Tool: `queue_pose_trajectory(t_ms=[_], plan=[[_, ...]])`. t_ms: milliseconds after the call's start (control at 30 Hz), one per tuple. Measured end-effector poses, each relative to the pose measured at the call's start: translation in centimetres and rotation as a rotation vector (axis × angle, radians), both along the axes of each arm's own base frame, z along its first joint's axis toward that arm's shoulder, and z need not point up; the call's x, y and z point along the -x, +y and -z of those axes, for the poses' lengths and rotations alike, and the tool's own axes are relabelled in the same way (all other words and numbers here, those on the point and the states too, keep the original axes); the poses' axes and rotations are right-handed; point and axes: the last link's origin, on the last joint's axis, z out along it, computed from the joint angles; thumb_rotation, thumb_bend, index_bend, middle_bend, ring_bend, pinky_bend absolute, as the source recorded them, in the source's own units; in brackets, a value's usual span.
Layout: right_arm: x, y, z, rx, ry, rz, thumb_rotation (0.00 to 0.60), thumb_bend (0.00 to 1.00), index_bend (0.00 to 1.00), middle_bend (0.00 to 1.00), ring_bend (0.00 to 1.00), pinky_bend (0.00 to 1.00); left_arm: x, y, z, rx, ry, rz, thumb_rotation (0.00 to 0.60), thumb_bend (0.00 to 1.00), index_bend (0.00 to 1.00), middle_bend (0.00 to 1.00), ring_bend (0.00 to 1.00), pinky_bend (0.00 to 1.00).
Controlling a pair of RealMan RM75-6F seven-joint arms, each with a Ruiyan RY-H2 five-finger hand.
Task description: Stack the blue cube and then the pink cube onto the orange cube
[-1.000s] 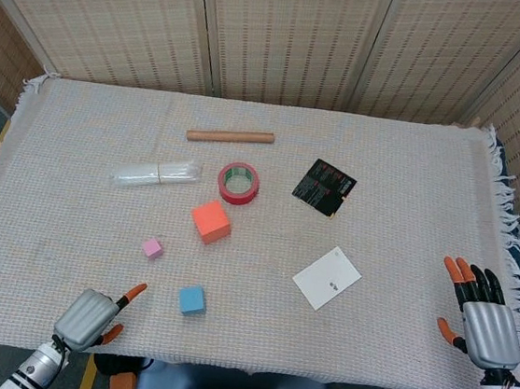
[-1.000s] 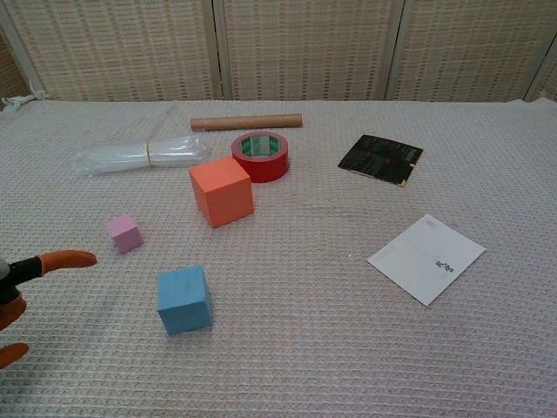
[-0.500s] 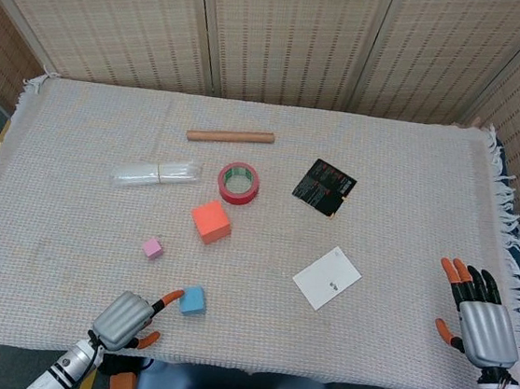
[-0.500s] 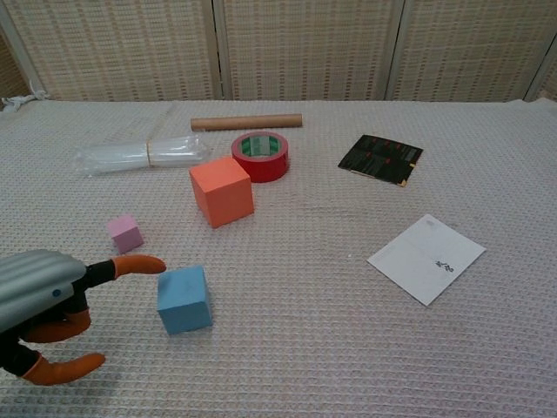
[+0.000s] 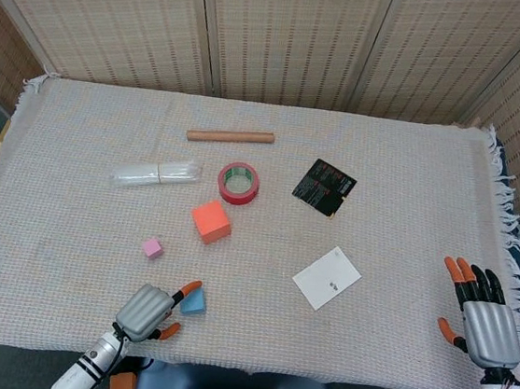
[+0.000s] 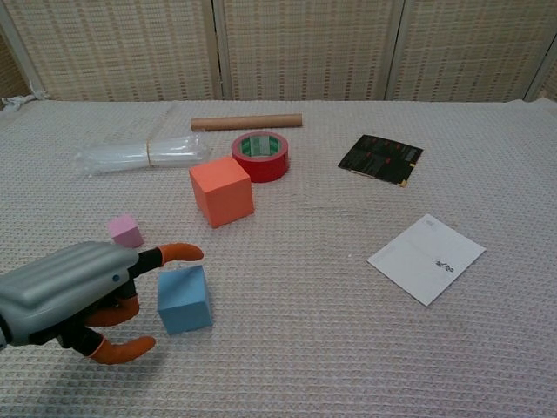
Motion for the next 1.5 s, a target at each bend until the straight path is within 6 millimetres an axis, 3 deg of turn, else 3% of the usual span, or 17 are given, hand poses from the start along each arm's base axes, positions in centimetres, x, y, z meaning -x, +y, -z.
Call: queue_pose_trajectory(t_ms=[600,967,1267,1500], plan=[[0.2,-0.1,0.3,-0.019,0.014,0.016,0.600,0.18,0.00,0.00,0.00,0.00,-0.6,1.0,1.0,-0.033,-0.018,-0.036,0.600,0.31,0.24,1.00,1.00,1.00],[0.2,-0.1,0.3,-0.027,0.016,0.029,0.600,0.18,0.00,0.00,0.00,0.00,-0.4,1.6,1.0,-0.107,-0.041,-0.033,0.600,0.32,0.47,1.00,1.00,1.00],[0.2,-0.2,0.1,-0.012,0.011,0.025,0.600,0.18,0.00,0.00,0.00,0.00,-0.5,1.9,-0.5,-0.131,-0.059,-0.020,0.600,0.33,0.49,1.00,1.00,1.00],[0.2,-0.2,0.1,0.005,0.008,0.022,0.600,0.18,0.00,0.00,0.00,0.00,-1.0,4.3,-2.5,-0.156,-0.071,-0.083,0.600,0.33,0.49,1.00,1.00,1.00]])
